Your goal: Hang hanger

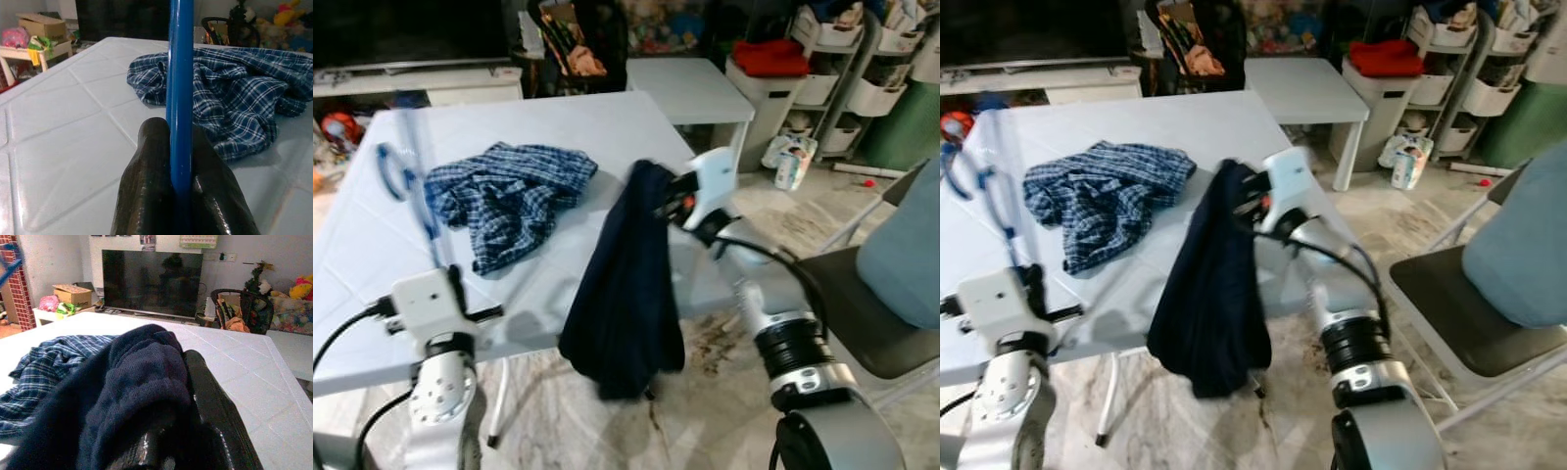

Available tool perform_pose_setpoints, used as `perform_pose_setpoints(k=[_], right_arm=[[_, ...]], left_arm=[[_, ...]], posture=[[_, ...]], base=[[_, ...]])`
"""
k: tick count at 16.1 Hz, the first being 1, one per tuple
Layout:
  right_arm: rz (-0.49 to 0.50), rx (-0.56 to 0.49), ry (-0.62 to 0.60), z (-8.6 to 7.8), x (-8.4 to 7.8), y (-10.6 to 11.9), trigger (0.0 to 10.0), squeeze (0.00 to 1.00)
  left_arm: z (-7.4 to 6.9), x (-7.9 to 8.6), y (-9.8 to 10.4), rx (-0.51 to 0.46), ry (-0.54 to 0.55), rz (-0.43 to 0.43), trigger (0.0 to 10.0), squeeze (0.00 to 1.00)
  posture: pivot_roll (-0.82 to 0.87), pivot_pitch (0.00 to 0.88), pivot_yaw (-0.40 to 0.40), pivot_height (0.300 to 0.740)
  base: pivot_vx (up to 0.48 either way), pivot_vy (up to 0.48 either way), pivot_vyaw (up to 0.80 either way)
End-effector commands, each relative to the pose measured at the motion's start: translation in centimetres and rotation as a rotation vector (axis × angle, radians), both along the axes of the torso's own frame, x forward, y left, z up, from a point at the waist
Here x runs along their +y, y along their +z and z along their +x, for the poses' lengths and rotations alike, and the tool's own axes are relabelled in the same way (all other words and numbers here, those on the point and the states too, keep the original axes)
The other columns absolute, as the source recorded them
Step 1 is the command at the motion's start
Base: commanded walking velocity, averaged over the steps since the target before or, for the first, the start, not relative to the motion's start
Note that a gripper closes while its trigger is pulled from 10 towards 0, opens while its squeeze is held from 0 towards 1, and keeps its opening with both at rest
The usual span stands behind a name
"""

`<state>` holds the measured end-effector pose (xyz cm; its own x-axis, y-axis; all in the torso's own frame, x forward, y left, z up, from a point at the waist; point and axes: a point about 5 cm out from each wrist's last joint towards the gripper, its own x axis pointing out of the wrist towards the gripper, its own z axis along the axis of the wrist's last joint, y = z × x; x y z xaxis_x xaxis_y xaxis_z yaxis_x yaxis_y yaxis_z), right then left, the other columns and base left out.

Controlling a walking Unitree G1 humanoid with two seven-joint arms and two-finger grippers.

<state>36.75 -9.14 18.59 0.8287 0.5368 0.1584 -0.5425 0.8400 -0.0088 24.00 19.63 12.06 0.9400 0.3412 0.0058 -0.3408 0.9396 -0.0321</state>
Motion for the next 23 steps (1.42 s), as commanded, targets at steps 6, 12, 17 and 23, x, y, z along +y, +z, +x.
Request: perform_pose_setpoints(k=[6, 12, 17, 23], right_arm=[[0.039, -0.09, 0.027, 0.5, 1.6, 2.8, 10.0, 0.0], [0.067, -0.086, 0.022, 0.7, 1.8, 3.1, 10.0, 0.0], [0.067, -0.089, 0.012, 0.8, 1.5, 3.1, 10.0, 0.0], [0.076, -0.076, 0.047, 2.1, 2.9, 5.1, 10.0, 0.0]], left_arm=[[-0.2, 0.7, -0.3, 0.021, 0.049, 0.009, 10.0, 0.0], [-0.2, 0.3, 0.0, -0.01, 0.006, 0.002, 10.0, 0.0], [-0.3, 0.2, -0.1, -0.014, 0.001, -0.009, 10.0, 0.0], [-0.1, -0.2, -0.4, 0.005, 0.014, -0.024, 10.0, 0.0]], posture=[[0.06, 0.0, -0.052, 0.74], [0.06, 0.0, -0.056, 0.74], [0.06, 0.0, -0.057, 0.74], [0.05, 0.0, -0.07, 0.74]], base=[[0.0, 0.0, 0.79], [0.0, 0.0, 0.11], [0.15, 0.0, 0.0], [0.0, 0.0, 0.0]])
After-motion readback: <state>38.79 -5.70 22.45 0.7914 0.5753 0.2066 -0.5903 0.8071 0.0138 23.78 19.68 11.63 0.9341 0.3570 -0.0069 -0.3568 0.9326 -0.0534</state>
